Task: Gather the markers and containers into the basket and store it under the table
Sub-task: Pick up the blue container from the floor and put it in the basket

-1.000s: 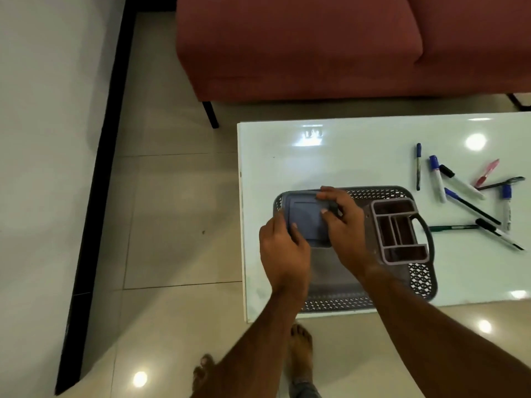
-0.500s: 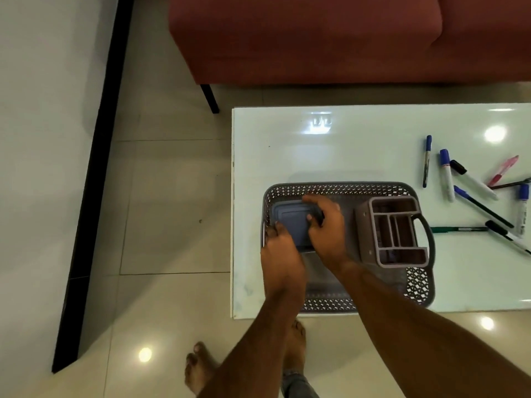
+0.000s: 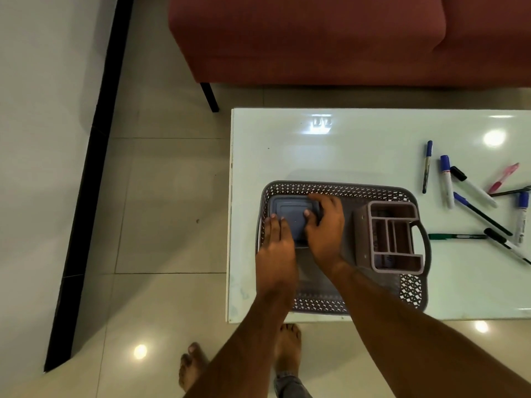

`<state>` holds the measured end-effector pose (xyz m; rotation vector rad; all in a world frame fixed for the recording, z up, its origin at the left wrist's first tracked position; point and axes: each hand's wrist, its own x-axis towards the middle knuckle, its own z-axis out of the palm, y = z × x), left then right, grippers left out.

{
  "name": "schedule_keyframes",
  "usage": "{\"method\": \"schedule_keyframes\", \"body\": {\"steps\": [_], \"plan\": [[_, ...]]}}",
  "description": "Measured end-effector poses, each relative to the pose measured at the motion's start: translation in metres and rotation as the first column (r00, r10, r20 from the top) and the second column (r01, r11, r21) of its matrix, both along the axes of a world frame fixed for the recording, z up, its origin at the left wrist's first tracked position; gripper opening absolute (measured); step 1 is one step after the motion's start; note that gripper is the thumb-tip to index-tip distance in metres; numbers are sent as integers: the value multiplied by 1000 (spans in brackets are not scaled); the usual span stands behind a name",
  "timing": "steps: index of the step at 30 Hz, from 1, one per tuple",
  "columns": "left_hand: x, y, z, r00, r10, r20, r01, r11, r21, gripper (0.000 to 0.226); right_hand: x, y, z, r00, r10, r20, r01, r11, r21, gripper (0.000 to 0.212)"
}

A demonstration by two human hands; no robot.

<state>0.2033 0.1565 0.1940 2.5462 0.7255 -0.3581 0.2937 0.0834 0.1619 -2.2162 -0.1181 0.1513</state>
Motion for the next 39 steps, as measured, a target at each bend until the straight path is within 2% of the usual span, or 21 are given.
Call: {"method": "schedule_keyframes", "body": {"steps": [5, 11, 14, 24, 27, 32, 35, 39], "plan": [[3, 0, -3, 999, -2, 38, 4, 999, -48, 84, -1, 3, 0, 999, -37, 11, 37, 999, -11, 32], [6, -5, -7, 999, -22, -36, 24, 997, 70, 95, 0, 4, -1, 1000, -6, -18, 5, 999, -36, 32], [11, -7, -8, 998, -35, -52, 40, 993, 111, 91, 1, 1, 0, 999, 22, -29, -23, 999, -36, 32], [19, -14, -11, 999, 34, -1, -33, 992, 121, 91, 3, -4, 2, 997, 69, -34, -70, 997, -40, 30], [20, -15, -9, 996, 60, 72, -68, 990, 121, 88, 0, -6, 6, 995, 100, -29, -102, 991, -88, 32], [26, -21, 6, 956, 96, 276, -126, 988, 94, 66, -3, -10, 30, 994, 107, 39, -103, 991, -84, 31], [25, -26, 14, 900, 113, 422, -142, 989, 39, 28, 1, -19, 50, 987, 121, 105, -117, 992, -40, 30], [29, -38, 30, 865, 142, 482, -116, 990, -85, 22, 7, -40, 65, 976, 144, 165, -140, 989, -36, 30]]}}
